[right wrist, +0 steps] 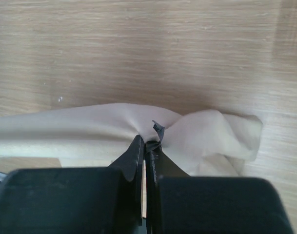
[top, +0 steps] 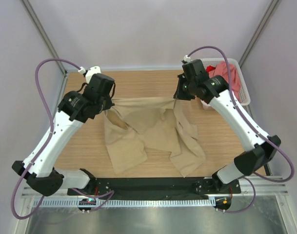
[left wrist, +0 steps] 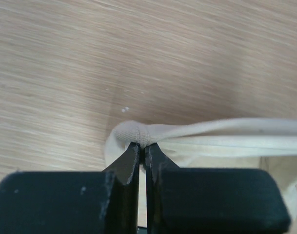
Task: Fold and stack the t-shirts
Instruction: Flatten the tshirt out
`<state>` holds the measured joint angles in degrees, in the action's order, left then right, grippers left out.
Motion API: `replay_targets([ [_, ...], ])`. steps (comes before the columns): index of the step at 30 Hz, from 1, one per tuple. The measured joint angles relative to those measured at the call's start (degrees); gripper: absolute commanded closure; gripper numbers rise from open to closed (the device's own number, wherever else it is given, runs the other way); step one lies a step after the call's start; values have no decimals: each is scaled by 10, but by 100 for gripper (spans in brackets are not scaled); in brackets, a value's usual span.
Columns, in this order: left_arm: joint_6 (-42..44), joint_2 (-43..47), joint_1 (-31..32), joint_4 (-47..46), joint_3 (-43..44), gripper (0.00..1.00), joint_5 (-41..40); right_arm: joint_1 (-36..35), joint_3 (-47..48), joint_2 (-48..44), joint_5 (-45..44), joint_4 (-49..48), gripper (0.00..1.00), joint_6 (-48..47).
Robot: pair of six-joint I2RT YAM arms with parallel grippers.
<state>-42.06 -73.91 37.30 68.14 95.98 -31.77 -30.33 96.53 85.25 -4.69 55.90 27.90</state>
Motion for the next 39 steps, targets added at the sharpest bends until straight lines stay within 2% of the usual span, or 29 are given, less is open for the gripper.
replay_targets([
  [4,8,-12,-69,-6,1,100,8,31,35,57,38,-25,99,-13],
  [9,34,1,-103,-66,-42,100,7,42,60,83,75,-84,99,-36],
  [10,38,1,-111,-82,-55,99,8,48,64,95,81,-108,98,-39],
  [11,41,-3,-121,-93,-63,97,9,54,73,116,90,-129,91,-41],
  [13,50,-23,-151,-125,-68,84,17,67,127,184,106,-157,81,-43],
  [15,59,-67,-186,-149,-56,72,19,78,236,292,109,-162,61,-49],
  [16,66,-101,-206,-146,-36,48,17,84,297,341,104,-146,54,-50],
  [17,72,-135,-220,-138,-12,37,14,92,381,406,101,-129,47,-48],
  [19,75,-226,-250,-119,74,14,5,112,500,508,92,-99,42,-44],
  [21,76,-307,-268,-99,155,12,-2,128,515,540,89,-66,41,-40],
  [23,76,-335,-272,-83,169,9,3,144,450,527,89,-40,41,-37],
  [26,75,-314,-270,-57,123,13,22,150,275,438,86,-26,41,-39],
  [30,61,-198,-268,-61,-49,21,81,99,82,279,78,-15,43,-58],
  [35,15,-41,-268,-56,-237,31,161,-9,-83,92,85,-38,53,-69],
  [39,-30,32,-268,-70,-346,35,213,-18,-240,-10,87,-61,60,-68],
])
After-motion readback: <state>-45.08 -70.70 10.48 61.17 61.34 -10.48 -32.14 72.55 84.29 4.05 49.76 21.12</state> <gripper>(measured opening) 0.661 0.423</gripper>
